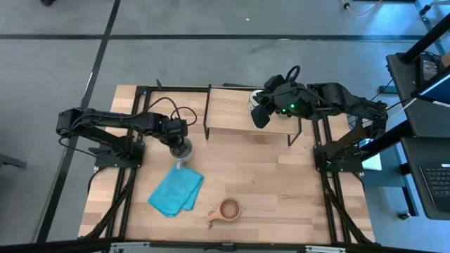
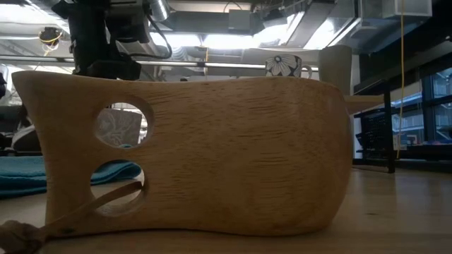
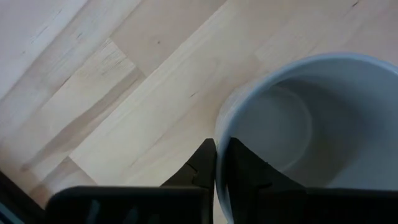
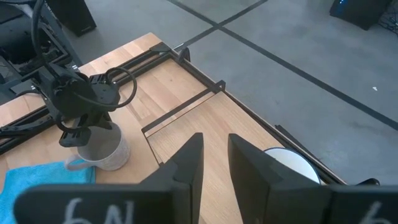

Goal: Stack small to large cups/mugs on shelf
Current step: Put the gray mug on the shelf

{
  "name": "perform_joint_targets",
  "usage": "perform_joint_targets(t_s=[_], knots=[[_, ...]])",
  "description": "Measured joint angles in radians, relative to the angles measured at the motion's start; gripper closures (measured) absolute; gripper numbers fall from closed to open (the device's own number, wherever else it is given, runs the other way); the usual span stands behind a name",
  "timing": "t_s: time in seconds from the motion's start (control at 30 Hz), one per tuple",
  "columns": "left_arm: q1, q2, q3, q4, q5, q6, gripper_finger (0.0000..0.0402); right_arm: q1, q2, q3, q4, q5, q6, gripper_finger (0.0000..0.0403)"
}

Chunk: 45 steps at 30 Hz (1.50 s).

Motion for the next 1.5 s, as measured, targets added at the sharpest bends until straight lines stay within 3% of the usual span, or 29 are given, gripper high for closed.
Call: perform_joint_targets(t_s=[0.3, 0.67, 1.27, 1.5], knots=[[0.000, -0.006, 0.008, -0.011, 0.030, -0.003, 0.0389, 0.000, 0.000, 0.000, 0.000, 0.000, 0.001, 0.0327], [0.051, -0.005, 0.183, -0.208, 0.036, 0.076, 0.0392, 0.000, 0.000, 0.000, 0.000, 0.000, 0.001, 0.0327], [0.153, 0.001, 0.609, -0.380, 0.076, 0.175, 0.0392, 0.000, 0.000, 0.000, 0.000, 0.000, -0.002, 0.0327], [0.247, 0.107, 0.822, -0.380, 0.070, 0.245, 0.0392, 0.000, 0.000, -0.001, 0.000, 0.023, 0.003, 0.0327]])
